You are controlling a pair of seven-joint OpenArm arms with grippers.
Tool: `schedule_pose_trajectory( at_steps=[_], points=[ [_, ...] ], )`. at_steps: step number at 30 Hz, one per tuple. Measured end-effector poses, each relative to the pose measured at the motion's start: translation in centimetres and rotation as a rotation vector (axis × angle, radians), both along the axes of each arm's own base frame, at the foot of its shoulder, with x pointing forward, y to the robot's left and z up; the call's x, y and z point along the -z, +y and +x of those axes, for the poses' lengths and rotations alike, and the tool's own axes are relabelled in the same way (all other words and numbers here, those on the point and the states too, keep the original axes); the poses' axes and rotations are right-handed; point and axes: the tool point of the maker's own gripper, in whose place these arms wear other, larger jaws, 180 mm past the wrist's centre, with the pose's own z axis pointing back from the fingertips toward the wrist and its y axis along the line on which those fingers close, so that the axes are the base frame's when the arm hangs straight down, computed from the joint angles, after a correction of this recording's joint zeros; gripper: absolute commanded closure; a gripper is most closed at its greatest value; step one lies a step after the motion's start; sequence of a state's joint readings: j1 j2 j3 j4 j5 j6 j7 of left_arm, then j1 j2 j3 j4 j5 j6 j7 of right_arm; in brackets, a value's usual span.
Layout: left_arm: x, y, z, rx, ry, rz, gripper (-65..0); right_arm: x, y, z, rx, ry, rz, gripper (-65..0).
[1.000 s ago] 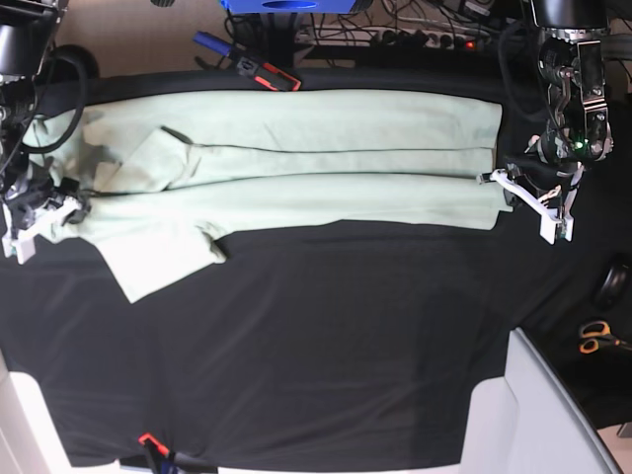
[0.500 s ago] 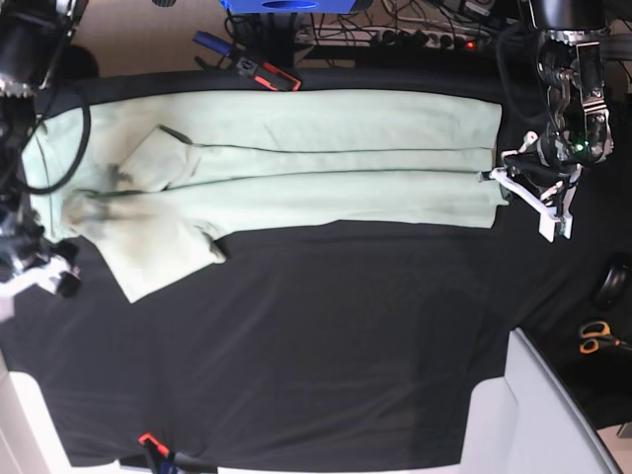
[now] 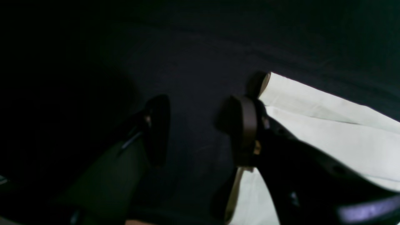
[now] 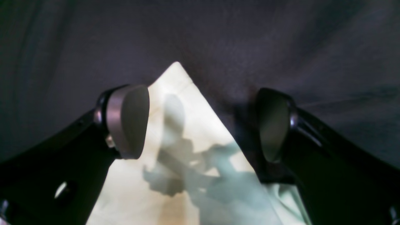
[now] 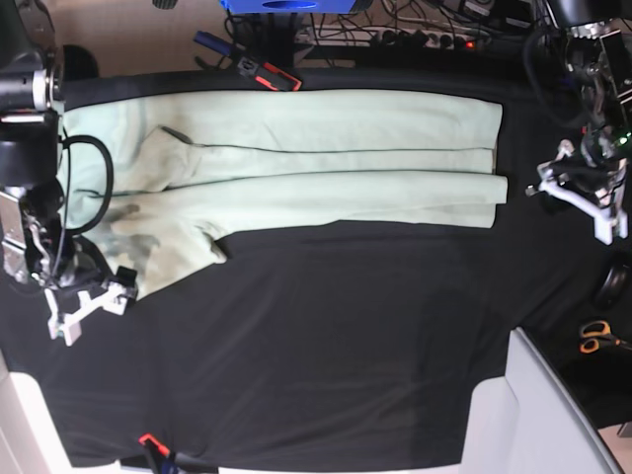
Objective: Fold the T-shirt properly
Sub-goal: 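Grasp the strip end nearest the right gripper and tuck it inward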
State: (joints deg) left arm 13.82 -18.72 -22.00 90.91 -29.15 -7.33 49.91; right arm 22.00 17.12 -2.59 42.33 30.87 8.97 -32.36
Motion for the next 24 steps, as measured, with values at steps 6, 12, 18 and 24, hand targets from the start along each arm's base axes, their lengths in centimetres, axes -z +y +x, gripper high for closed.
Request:
schedule_pose_trajectory(
  at_steps=[6, 12, 18, 24],
  points=[
    [0.2, 2.1, -2.3, -0.055, 0.034, 0.029, -30.7, 1.7, 1.8, -0.1, -0.114, -0.005, -0.005, -50.1],
    [0.5, 1.7, -2.7, -0.053, 0.044, 0.021, -30.7, 1.7, 2.0, -0.1, -0.122, -0.009, -0.006, -45.6],
    [0.6, 1.4, -2.5, -0.048, 0.04, 0.011, -30.4, 2.2, 2.2, -0.7, -0.126, 0.016, 0.004, 0.0],
    [0.6, 1.5, -2.5, -0.051, 0.038, 0.011, -30.4, 2.3, 2.4, -0.8, -0.126, 0.016, 0.008, 0.0]
  ],
)
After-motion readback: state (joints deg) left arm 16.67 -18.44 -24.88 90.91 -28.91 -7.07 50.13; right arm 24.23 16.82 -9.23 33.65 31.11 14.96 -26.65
